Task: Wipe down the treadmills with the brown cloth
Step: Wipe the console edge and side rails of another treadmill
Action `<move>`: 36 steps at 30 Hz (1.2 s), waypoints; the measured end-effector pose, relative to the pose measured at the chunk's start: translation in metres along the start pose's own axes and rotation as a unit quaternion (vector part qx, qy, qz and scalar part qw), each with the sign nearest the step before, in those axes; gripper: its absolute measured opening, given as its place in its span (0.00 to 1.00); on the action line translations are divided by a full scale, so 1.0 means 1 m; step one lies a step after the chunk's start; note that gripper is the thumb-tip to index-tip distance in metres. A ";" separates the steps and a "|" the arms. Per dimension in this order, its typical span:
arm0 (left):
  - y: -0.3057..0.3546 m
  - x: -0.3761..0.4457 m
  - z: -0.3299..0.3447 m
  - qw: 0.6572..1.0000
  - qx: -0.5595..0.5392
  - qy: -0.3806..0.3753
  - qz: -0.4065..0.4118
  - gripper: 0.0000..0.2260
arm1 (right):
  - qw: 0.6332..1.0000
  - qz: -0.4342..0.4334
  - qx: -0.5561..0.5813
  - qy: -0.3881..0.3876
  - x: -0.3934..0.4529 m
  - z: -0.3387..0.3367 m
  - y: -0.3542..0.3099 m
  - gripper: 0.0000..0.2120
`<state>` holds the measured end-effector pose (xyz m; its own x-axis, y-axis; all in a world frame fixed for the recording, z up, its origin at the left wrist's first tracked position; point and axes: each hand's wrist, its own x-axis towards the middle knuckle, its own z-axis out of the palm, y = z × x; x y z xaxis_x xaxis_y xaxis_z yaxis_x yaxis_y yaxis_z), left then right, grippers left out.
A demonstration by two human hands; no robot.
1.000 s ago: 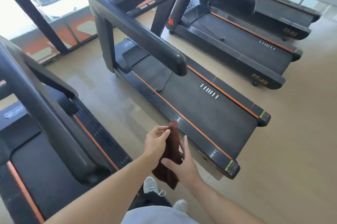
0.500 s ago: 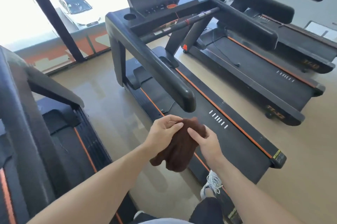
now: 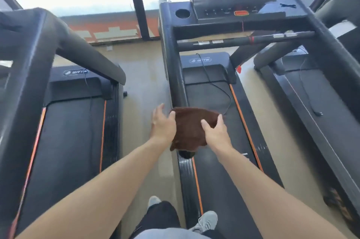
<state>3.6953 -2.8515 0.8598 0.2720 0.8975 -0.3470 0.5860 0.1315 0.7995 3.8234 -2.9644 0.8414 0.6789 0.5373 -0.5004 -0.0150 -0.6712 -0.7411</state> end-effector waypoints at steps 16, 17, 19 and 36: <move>0.006 0.107 0.071 0.985 -0.100 0.000 -0.142 0.24 | 0.985 0.003 0.068 -0.160 0.130 0.081 -0.062 0.44; 0.012 0.122 0.070 0.985 -0.099 0.002 -0.141 0.25 | 0.984 0.001 0.069 -0.162 0.141 0.083 -0.075 0.46; 0.026 0.151 0.067 0.985 -0.093 0.004 -0.143 0.25 | 0.983 0.007 0.075 -0.165 0.167 0.087 -0.097 0.49; 0.114 0.343 0.060 0.993 -0.057 0.066 -0.081 0.25 | 0.957 0.120 0.049 -0.258 0.341 0.109 -0.238 0.36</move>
<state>3.9010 -2.5539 0.8025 0.0738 0.9072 -0.4143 0.5211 0.3191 0.7916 3.9787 -2.5657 0.7981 0.1948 0.5719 -0.7969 -0.2103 -0.7692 -0.6034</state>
